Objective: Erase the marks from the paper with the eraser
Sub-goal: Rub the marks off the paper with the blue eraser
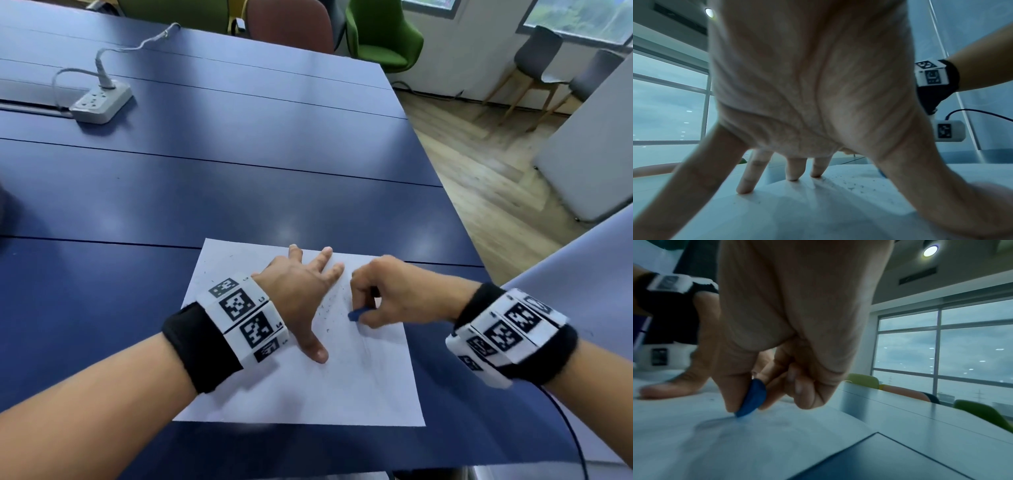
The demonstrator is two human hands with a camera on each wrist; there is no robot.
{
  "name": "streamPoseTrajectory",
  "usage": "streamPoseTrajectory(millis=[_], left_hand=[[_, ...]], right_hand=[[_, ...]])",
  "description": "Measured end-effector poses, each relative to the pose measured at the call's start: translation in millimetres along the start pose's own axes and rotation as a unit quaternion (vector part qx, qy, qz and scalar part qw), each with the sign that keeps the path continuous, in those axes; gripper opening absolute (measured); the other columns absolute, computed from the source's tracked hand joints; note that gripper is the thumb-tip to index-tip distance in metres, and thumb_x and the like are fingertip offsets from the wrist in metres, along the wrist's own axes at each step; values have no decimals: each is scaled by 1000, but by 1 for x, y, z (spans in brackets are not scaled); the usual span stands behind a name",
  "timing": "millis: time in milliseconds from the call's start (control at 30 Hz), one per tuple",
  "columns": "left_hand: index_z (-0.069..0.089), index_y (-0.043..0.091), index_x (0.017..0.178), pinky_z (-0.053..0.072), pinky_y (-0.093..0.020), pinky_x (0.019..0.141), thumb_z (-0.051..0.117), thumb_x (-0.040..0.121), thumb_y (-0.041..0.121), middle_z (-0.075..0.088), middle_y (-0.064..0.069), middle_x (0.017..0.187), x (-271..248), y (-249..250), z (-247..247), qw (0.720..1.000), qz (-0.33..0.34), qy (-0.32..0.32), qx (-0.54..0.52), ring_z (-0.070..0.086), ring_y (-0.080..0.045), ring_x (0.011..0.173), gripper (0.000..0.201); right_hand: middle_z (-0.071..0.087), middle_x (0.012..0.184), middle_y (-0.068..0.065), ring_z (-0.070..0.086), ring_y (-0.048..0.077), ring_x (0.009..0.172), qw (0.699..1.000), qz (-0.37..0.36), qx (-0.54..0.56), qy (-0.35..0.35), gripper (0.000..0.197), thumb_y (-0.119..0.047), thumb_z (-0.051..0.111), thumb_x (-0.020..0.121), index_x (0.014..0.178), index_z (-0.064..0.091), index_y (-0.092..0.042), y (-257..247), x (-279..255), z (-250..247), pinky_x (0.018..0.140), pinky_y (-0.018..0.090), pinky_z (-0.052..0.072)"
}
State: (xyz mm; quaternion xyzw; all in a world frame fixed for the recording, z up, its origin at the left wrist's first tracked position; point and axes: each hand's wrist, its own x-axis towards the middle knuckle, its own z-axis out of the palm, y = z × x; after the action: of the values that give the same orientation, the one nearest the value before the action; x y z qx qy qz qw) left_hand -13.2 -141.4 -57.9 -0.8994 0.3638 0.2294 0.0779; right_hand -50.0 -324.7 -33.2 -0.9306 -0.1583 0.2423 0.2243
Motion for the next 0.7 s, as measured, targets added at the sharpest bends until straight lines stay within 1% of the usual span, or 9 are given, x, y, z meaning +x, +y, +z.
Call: streamPoseTrajectory(millis=[67,133,200,267,333,433,567,633,700], left_hand=[[-5,27,155,41,-54,104,81,52,71,-12,4,163,0,1,-1,1000,-3,-1,5,5,-44,146,141],[-7,28,155,40,-53,105,80,53,71,-13,3,163,0,2,-1,1000,-3,-4,11,5,-45,146,141],[-8,30,155,40,-51,104,79,53,72,-14,1,163,1,2,-2,1000,1,-4,16,6,-46,145,140],[-9,32,155,39,-48,103,78,55,73,-14,-1,163,1,2,-2,1000,5,-4,24,7,-48,145,139],[-8,33,155,39,-50,103,78,54,73,-14,0,163,1,2,-3,1000,2,-5,21,7,-48,145,139],[-8,34,155,40,-53,104,80,53,72,-14,1,163,1,3,-3,1000,-1,-8,15,6,-48,145,139],[-9,33,155,37,-47,104,77,55,73,-13,-1,163,0,3,-4,1000,2,-2,27,7,-48,145,138],[-8,33,155,37,-47,104,78,54,73,-13,0,164,0,3,-5,1000,1,-1,27,8,-47,145,138],[-8,34,155,37,-48,104,78,53,74,-12,0,164,0,3,-4,1000,-1,-2,24,8,-47,145,139]], right_hand=[[67,75,-2,58,15,65,997,-14,-4,-77,17,-12,77,73,67,63,-18,-7,-10,7,64,32,51],[68,78,2,58,16,66,990,-21,-10,-142,22,-14,79,73,65,62,-24,-12,-15,11,64,30,50],[69,77,1,56,12,63,995,-10,-8,-98,20,-14,79,72,66,63,-24,-8,-9,5,63,29,50],[70,76,1,59,16,64,999,2,13,-48,14,-12,78,72,69,65,-18,-5,-7,2,66,35,53],[70,77,0,61,18,66,996,-1,22,-81,19,-12,78,72,66,63,-22,-9,-12,7,68,38,54],[69,79,0,56,10,63,986,-23,6,-165,24,-15,79,73,64,61,-28,-17,-19,13,65,29,51],[70,77,1,57,9,61,999,6,15,-46,9,-13,77,73,78,70,-14,-10,-10,7,64,30,52],[69,80,1,61,14,66,998,1,11,-63,10,-14,77,73,80,70,-14,-13,-16,13,68,33,54],[68,82,2,60,15,69,994,-8,-2,-106,9,-15,76,75,81,70,-15,-18,-25,20,68,30,53]])
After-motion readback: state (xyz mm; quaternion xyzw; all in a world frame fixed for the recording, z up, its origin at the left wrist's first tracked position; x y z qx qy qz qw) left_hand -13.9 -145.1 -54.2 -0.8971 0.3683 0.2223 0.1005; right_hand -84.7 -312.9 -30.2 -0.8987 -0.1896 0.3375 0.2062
